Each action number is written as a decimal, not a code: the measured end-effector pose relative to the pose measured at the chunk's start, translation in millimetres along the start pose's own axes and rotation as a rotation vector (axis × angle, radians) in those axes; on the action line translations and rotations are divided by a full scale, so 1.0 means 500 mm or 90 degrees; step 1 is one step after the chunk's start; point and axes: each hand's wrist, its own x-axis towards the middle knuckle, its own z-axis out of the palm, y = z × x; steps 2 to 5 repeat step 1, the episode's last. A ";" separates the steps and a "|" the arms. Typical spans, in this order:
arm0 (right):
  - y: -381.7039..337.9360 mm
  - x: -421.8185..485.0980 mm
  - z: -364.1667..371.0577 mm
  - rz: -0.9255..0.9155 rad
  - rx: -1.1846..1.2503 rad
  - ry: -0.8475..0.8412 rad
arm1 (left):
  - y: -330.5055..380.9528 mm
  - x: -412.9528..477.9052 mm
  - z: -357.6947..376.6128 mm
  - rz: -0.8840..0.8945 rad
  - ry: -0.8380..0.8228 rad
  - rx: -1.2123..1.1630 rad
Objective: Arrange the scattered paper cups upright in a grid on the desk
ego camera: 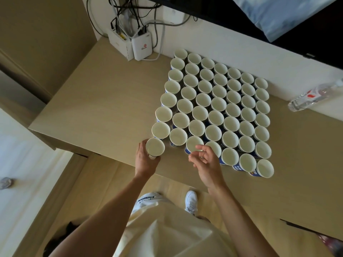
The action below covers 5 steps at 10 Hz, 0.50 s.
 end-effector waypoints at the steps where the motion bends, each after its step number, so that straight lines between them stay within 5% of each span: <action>1: 0.006 -0.002 -0.001 0.002 0.000 0.011 | -0.015 0.002 -0.008 -0.005 -0.034 0.000; 5: 0.006 -0.002 -0.001 0.002 0.000 0.011 | -0.015 0.002 -0.008 -0.005 -0.034 0.000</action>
